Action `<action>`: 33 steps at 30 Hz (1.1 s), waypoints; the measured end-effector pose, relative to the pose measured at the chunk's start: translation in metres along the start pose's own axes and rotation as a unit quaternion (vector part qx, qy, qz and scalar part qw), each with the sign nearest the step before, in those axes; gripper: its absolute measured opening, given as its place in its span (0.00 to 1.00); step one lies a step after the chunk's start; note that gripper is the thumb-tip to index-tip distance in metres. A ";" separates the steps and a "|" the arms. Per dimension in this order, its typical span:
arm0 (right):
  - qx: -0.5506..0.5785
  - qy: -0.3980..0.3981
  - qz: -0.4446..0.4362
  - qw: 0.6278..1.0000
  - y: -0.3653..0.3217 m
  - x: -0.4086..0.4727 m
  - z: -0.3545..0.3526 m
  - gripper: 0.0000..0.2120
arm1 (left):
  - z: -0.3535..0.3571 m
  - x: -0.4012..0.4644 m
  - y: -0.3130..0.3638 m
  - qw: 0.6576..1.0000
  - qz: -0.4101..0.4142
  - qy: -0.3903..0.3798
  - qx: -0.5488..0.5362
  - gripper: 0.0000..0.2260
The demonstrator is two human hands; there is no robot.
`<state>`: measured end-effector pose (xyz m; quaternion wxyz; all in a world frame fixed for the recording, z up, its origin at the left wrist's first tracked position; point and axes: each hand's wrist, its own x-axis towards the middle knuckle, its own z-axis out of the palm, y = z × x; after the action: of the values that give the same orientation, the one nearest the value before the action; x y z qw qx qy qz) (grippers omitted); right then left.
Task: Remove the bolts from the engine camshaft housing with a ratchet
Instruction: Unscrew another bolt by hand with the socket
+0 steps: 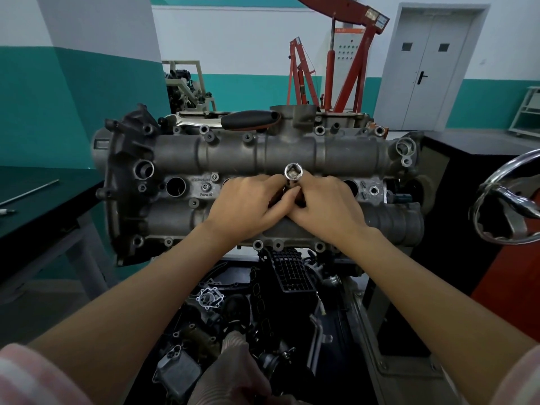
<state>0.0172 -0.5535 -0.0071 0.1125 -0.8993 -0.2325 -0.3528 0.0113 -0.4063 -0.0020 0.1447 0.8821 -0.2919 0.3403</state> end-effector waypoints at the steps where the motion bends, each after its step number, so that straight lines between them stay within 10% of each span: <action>1: 0.004 -0.002 0.004 1.000 0.000 0.000 0.000 0.13 | 0.000 0.000 0.000 1.000 0.002 0.002 -0.001 0.29; 33: 0.023 -0.013 0.024 0.999 0.000 -0.001 0.000 0.10 | 0.001 -0.001 0.000 1.000 0.010 0.023 -0.002 0.26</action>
<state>0.0163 -0.5545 -0.0078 0.1390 -0.9065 -0.2201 -0.3325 0.0114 -0.4060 -0.0030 0.1496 0.8707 -0.2983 0.3612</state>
